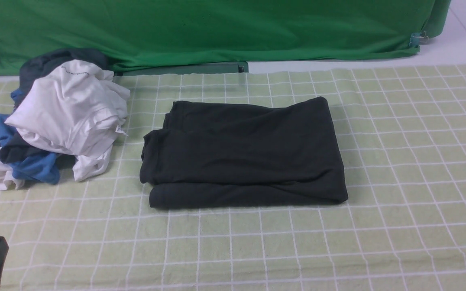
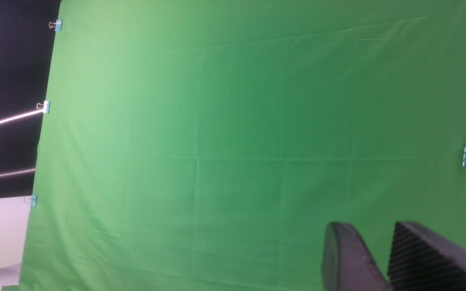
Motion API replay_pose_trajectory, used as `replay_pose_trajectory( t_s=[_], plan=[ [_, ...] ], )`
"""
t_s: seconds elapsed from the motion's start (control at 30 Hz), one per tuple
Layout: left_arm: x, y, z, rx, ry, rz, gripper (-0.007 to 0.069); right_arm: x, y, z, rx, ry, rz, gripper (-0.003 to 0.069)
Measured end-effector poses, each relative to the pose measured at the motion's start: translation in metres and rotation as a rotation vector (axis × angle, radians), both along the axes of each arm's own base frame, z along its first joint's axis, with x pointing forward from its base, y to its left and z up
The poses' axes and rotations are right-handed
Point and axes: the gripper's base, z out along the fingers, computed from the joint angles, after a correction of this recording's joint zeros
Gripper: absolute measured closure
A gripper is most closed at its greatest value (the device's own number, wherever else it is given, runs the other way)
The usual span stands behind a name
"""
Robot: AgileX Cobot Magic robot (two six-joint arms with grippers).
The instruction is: Fold a long-sleeved shirt over a green coffee tablecloth.
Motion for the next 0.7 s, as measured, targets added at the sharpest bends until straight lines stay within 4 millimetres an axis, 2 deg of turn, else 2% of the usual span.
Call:
replay_pose_trajectory(
  t_s=[0.7],
  plan=[
    [0.0000, 0.0000, 0.0000, 0.001, 0.000, 0.000, 0.0610, 0.0000, 0.0000, 0.0000, 0.000, 0.000, 0.000, 0.0440]
  ],
)
